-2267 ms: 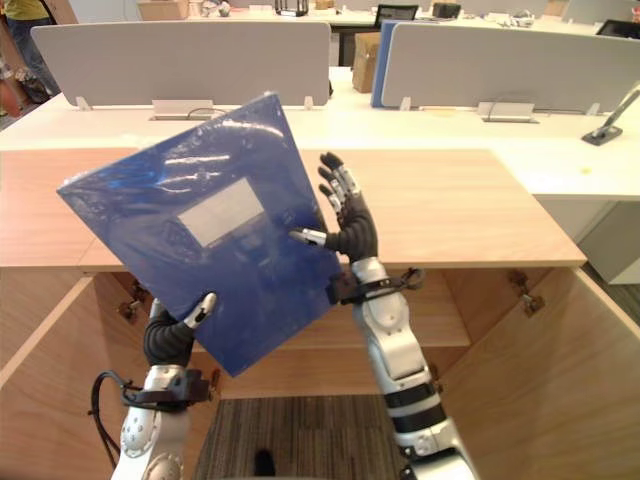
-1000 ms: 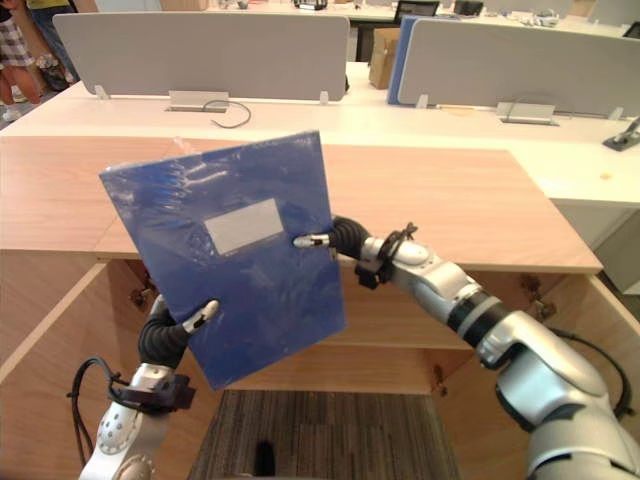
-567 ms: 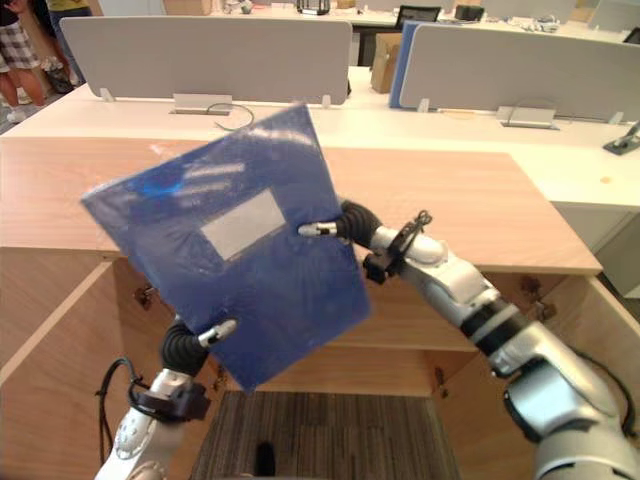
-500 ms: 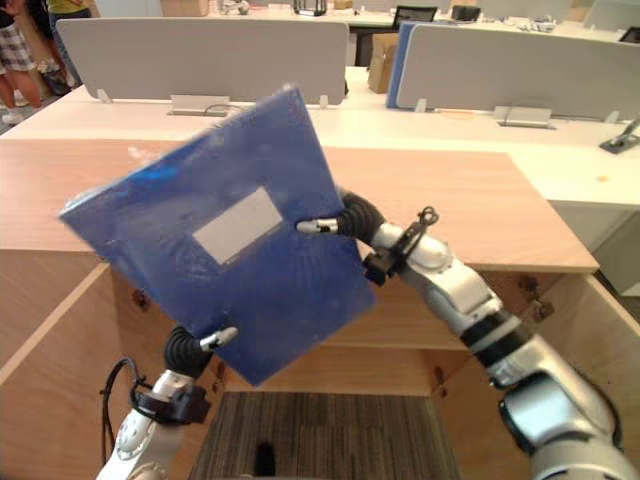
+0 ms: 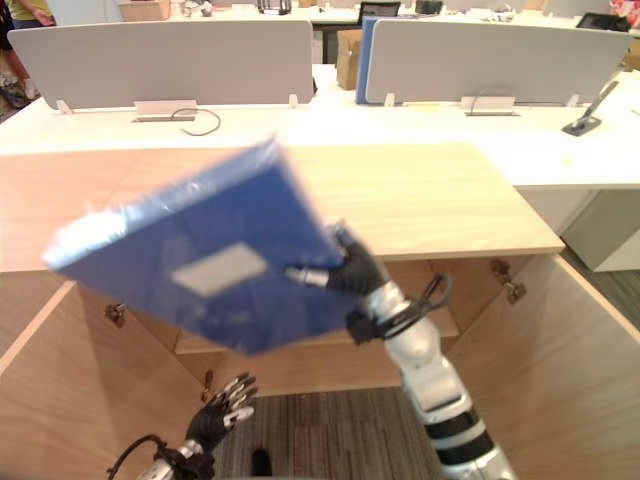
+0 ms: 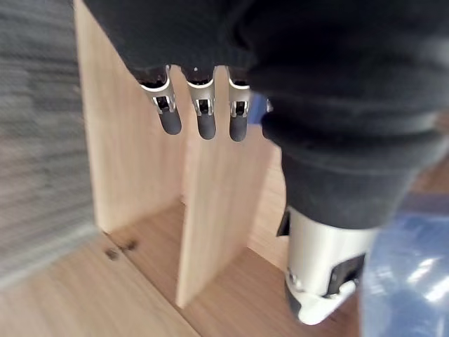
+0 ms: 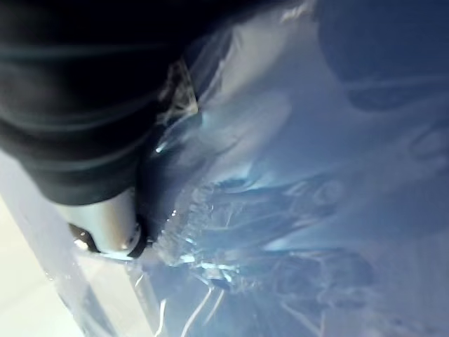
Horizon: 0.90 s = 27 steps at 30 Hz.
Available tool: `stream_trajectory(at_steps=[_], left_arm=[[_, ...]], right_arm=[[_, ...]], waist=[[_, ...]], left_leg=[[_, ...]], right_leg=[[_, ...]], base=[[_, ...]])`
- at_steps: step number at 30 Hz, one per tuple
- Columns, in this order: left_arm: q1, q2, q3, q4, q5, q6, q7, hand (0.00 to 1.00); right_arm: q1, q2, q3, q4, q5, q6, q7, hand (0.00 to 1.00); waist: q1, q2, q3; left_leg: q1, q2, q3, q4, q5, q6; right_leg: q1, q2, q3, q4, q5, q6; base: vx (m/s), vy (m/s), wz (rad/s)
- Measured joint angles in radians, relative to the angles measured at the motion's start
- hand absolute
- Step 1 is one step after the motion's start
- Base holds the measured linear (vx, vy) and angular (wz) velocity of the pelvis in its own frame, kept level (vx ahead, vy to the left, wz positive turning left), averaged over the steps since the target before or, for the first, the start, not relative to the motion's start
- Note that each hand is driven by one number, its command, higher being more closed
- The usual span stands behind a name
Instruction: Walk over to the cabinet, pick up the folder, carry it to the office cabinet, place the folder inside the office cabinet, then close the office cabinet door
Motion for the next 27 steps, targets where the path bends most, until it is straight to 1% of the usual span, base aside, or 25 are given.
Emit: stream_trajectory(at_steps=[1, 2, 3, 4, 8, 10, 11, 14, 16, 18, 19, 21, 22, 23, 24, 25, 26, 27], left_arm=[[-0.015, -0.01, 0.016, 0.071, 0.045, -0.002, 0.019, 0.0], [-0.035, -0.018, 0.033, 0.151, 0.116, -0.005, 0.051, 0.0], [-0.044, -0.022, 0.043, 0.184, 0.143, -0.006, 0.063, 0.0], [-0.06, -0.027, 0.055, 0.255, 0.189, -0.01, 0.091, 0.0], [-0.087, -0.048, 0.14, 0.457, 0.266, -0.009, 0.165, 0.0], [-0.087, -0.051, 0.176, 0.513, 0.305, -0.007, 0.19, 0.0], [-0.088, -0.051, 0.2, 0.534, 0.32, -0.007, 0.199, 0.0], [-0.088, -0.053, 0.24, 0.549, 0.317, -0.004, 0.204, 0.0], [-0.088, -0.059, 0.259, 0.557, 0.316, 0.002, 0.204, 0.0], [-0.087, -0.069, 0.28, 0.562, 0.316, 0.011, 0.204, 0.0], [-0.086, -0.071, 0.286, 0.562, 0.315, 0.012, 0.204, 0.0], [-0.087, -0.086, 0.32, 0.561, 0.298, 0.016, 0.206, 0.0], [-0.087, -0.093, 0.327, 0.561, 0.287, 0.016, 0.208, 0.0], [-0.087, -0.11, 0.346, 0.561, 0.267, 0.016, 0.212, 0.0], [-0.086, -0.12, 0.357, 0.561, 0.255, 0.016, 0.215, 0.0], [-0.081, -0.139, 0.378, 0.561, 0.237, 0.016, 0.221, 0.0], [-0.077, -0.157, 0.402, 0.56, 0.229, 0.016, 0.229, 0.0], [-0.077, -0.165, 0.414, 0.56, 0.228, 0.016, 0.231, 0.0]], right_arm=[[0.009, -0.026, 0.059, 0.063, -0.062, 0.0, 0.002, 1.0], [0.009, -0.059, 0.139, 0.144, -0.146, -0.001, 0.006, 1.0], [0.009, -0.073, 0.176, 0.181, -0.184, -0.001, 0.011, 1.0], [0.009, -0.096, 0.235, 0.252, -0.242, -0.002, 0.014, 1.0], [-0.005, -0.117, 0.319, 0.377, -0.338, -0.013, 0.023, 1.0], [-0.028, -0.139, 0.362, 0.401, -0.374, -0.019, 0.033, 1.0], [-0.036, -0.151, 0.379, 0.417, -0.374, -0.022, 0.033, 1.0], [-0.067, -0.157, 0.384, 0.496, -0.392, -0.035, 0.051, 1.0], [-0.087, -0.157, 0.385, 0.56, -0.428, -0.036, 0.056, 1.0], [-0.105, -0.155, 0.38, 0.648, -0.483, -0.034, 0.055, 1.0], [-0.109, -0.155, 0.38, 0.664, -0.5, -0.032, 0.056, 1.0], [-0.114, -0.138, 0.378, 0.753, -0.569, -0.032, 0.089, 1.0], [-0.113, -0.123, 0.356, 0.787, -0.576, -0.025, 0.088, 1.0], [-0.112, -0.079, 0.265, 0.859, -0.574, 0.004, 0.087, 1.0], [-0.112, -0.056, 0.202, 0.894, -0.553, 0.021, 0.088, 1.0], [-0.112, -0.008, 0.055, 0.953, -0.497, 0.058, 0.081, 1.0], [-0.113, 0.033, -0.103, 0.99, -0.418, 0.092, 0.059, 1.0], [-0.114, 0.046, -0.166, 1.0, -0.351, 0.113, 0.034, 1.0]], waist=[[-0.001, 0.0, -0.001], [0.002, -0.001, 0.0], [0.005, -0.001, 0.0], [0.012, -0.001, 0.0], [0.016, -0.004, 0.004], [0.017, -0.005, 0.006], [0.017, -0.005, 0.006], [0.017, -0.006, 0.008], [0.023, -0.007, 0.013], [0.033, -0.008, 0.016], [0.036, -0.008, 0.018], [0.048, -0.011, 0.026], [0.048, -0.01, 0.032], [0.049, -0.007, 0.043], [0.052, -0.006, 0.047], [0.059, -0.004, 0.053], [0.065, -0.003, 0.056], [0.068, -0.003, 0.056]], left_leg=[[0.0, 0.0, 0.0, 0.0, -0.002, 0.0], [0.0, 0.0, 0.0, 0.0, -0.004, -0.001], [0.0, -0.001, 0.0, 0.0, -0.005, -0.001], [0.0, -0.003, 0.0, 0.0, -0.007, -0.001], [0.0, -0.006, 0.007, 0.005, -0.008, 0.002], [0.005, -0.006, 0.009, 0.005, -0.01, 0.001], [0.005, -0.007, 0.008, 0.005, -0.011, 0.0], [0.011, -0.007, 0.005, 0.005, -0.012, -0.001], [0.021, -0.008, 0.003, 0.005, -0.014, -0.003], [0.022, -0.009, -0.005, 0.004, -0.015, -0.003], [0.022, -0.009, -0.006, 0.003, -0.016, -0.004], [0.021, -0.013, -0.015, 0.001, -0.019, -0.005], [0.021, -0.015, -0.021, 0.002, -0.019, -0.004], [0.019, -0.02, -0.029, 0.005, -0.021, -0.002], [0.019, -0.021, -0.03, 0.005, -0.023, 0.001], [0.018, -0.027, -0.032, 0.005, -0.029, 0.008], [0.018, -0.035, -0.035, 0.006, -0.034, 0.01], [0.018, -0.041, -0.036, 0.006, -0.035, 0.013]], right_leg=[[-0.001, 0.0, 0.001, 0.0, -0.001, -0.001], [-0.001, 0.0, 0.001, 0.0, -0.003, -0.002], [-0.001, 0.0, 0.001, 0.0, -0.003, -0.002], [-0.001, -0.002, 0.002, 0.0, -0.005, -0.001], [-0.001, -0.004, 0.01, -0.01, -0.007, 0.0], [0.0, -0.003, 0.018, -0.011, -0.007, 0.0], [0.002, -0.001, 0.018, -0.011, -0.007, 0.0], [0.007, -0.002, 0.018, -0.011, -0.007, -0.001], [0.015, -0.004, 0.017, -0.011, -0.011, -0.001], [0.017, -0.007, 0.014, -0.008, -0.014, 0.0], [0.017, -0.007, 0.013, -0.008, -0.015, 0.001], [0.022, -0.009, 0.002, -0.008, -0.025, 0.004], [0.025, -0.01, -0.006, -0.008, -0.028, 0.007], [0.028, -0.013, -0.011, -0.008, -0.029, 0.009], [0.028, -0.015, -0.012, -0.008, -0.029, 0.01], [0.029, -0.02, -0.015, -0.008, -0.03, 0.012], [0.032, -0.027, -0.022, -0.008, -0.032, 0.014], [0.033, -0.031, -0.027, -0.009, -0.033, 0.017]], base=[[0.02, -0.012, -0.04], [0.0, 0.0, 0.0], [0.04, -0.017, 0.0], [0.05, -0.015, 0.0], [0.06, -0.014, -0.05], [0.04, -0.021, -0.1], [0.04, -0.03, -0.06], [0.01, -0.01, -0.01], [0.0, 0.0, 0.0], [-0.03, 0.006, 0.05], [-0.02, 0.004, 0.04], [-0.01, -0.003, 0.13], [0.01, -0.008, 0.23], [0.02, -0.005, 0.17], [0.04, 0.0, 0.13], [0.06, 0.007, 0.09], [0.07, 0.007, 0.11], [0.1, 0.003, 0.17]])
